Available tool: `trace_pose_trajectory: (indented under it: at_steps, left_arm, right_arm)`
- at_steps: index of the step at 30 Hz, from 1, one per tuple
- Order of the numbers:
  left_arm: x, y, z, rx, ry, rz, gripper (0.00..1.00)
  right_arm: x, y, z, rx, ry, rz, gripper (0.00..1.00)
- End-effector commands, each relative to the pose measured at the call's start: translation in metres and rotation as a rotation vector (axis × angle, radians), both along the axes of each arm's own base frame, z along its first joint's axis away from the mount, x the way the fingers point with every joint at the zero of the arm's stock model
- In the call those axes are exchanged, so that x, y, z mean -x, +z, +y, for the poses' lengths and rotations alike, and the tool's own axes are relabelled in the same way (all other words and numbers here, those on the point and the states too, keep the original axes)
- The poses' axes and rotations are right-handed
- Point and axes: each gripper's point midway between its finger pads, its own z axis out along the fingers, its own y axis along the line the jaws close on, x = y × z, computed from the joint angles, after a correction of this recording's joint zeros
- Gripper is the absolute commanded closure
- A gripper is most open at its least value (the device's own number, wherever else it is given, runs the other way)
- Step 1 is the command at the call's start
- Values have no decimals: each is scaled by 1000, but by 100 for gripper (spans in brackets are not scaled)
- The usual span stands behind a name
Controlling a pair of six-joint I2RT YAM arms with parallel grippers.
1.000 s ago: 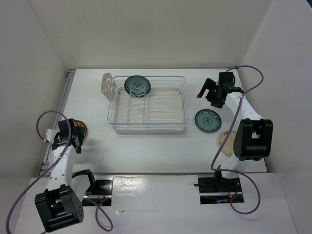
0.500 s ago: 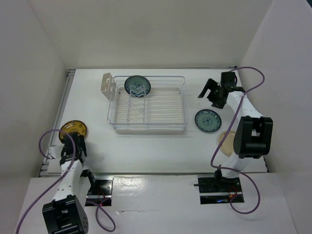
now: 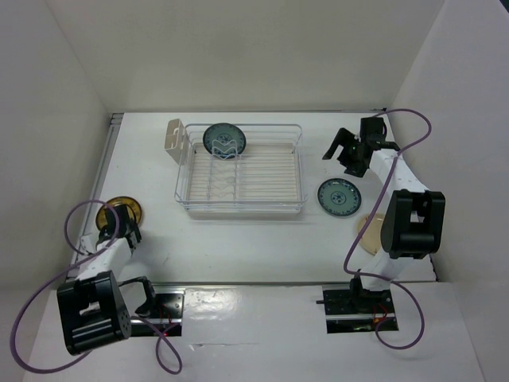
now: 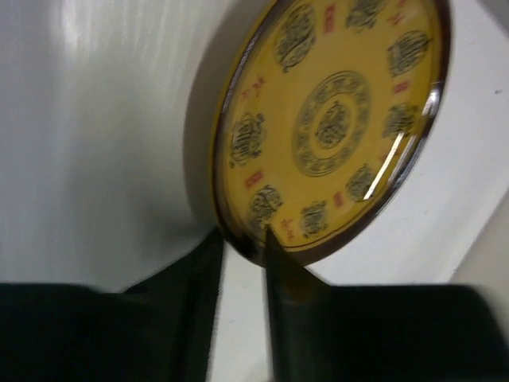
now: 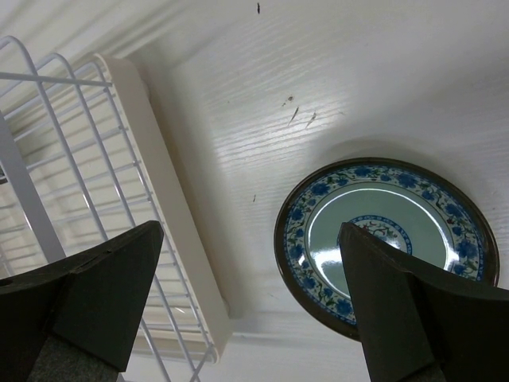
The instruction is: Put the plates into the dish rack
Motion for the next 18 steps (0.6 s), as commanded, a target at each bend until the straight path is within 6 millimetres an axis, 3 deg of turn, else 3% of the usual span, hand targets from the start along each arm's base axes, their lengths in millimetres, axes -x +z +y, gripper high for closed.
trace_pose_trajectory:
  at_steps: [1, 2, 4, 6, 7, 8, 11, 14, 15, 17, 18]
  left_arm:
    - [18, -22, -9, 65, 15, 79, 74]
    - [23, -27, -11, 69, 22, 78, 92]
    - [17, -24, -9, 40, 0, 40, 100]
    - [10, -19, -10, -3, -90, 43, 100]
    - [3, -10, -10, -36, -141, 32, 100]
    - [-13, 10, -4, -86, -181, 6, 100]
    - [-25, 33, -3, -184, -379, 100, 100]
    - [-39, 78, 6, -299, -504, 144, 100]
    - [-49, 110, 11, -387, -546, 117, 100]
    - [-55, 137, 13, -450, -604, 101, 100]
    - [-64, 171, 17, -522, -639, 74, 100]
  right_arm:
    - [-6, 23, 0, 2, 2, -71, 0]
    - [-6, 23, 0, 2, 2, -71, 0]
    - [-6, 23, -2, 9, -4, -70, 0]
    - [-4, 21, -2, 8, -4, -61, 0]
    - [-6, 25, -2, 9, -4, -70, 0]
    - [-6, 25, -2, 9, -4, -70, 0]
    - [-6, 25, -2, 9, -4, -70, 0]
    - [-8, 26, -2, 10, -4, -81, 0]
    - [-8, 27, 0, 3, 2, -81, 0]
    - [-8, 27, 1, -4, 9, -82, 0]
    - [-5, 27, 1, -4, 9, -80, 0]
